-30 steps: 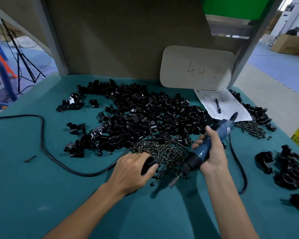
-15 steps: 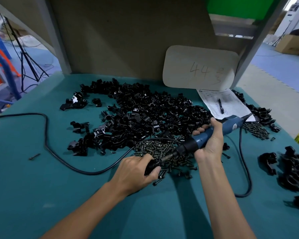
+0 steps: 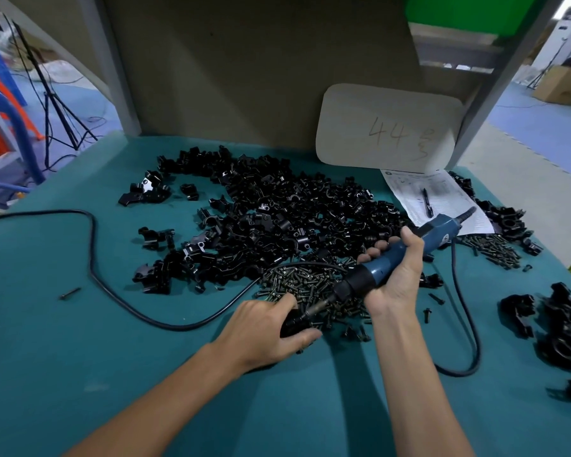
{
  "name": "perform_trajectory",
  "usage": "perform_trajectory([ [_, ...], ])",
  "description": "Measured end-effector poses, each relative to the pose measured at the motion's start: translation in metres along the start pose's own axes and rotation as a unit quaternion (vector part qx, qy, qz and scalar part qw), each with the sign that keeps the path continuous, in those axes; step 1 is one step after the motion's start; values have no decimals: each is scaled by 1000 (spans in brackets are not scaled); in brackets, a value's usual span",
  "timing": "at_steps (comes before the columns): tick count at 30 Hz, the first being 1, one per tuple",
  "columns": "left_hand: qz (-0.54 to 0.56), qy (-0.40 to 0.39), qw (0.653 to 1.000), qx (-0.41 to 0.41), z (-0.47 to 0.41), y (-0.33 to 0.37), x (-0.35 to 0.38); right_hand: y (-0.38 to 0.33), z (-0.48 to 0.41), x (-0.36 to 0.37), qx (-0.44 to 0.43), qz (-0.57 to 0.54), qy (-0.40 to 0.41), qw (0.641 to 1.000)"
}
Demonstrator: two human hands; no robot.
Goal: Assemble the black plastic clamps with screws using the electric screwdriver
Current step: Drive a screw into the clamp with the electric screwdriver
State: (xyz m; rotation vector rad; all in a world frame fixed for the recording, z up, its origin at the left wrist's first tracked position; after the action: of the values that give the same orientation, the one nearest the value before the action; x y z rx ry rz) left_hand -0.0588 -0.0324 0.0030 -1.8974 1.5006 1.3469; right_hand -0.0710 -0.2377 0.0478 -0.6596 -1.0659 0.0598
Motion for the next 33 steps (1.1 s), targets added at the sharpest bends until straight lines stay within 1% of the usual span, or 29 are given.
perform_trajectory([
  [6,-36,17,999,-4,-1,0,-1,1,7,-7,-44,31,70,996],
  [11,-37,34,999,-10,0,0,-3,2,11,-6,-60,39,110,991],
  [19,-36,17,999,-19,0,-1,0,2,9,-5,-63,54,127,988],
  [25,-55,-11,998,-29,-2,0,0,1,9,-12,-69,54,160,983],
  [30,-60,-25,997,-35,-1,-2,4,1,9,-11,-69,52,168,982],
  [33,-58,-17,998,-31,-1,-1,3,0,9,-9,-76,56,162,982],
])
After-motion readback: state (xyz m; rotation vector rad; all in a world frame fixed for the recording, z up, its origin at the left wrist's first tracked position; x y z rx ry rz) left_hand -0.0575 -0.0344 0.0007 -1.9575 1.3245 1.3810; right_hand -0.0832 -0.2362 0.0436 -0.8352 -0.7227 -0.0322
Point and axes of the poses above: each hand's wrist, its own z-axis away from the middle knuckle, its own x-axis out of the palm, y = z × x, the point moved 5 cm from there along -z, towards the middle knuckle, and after that the axes turned 11 degrees about x, right-handed, at the moved point
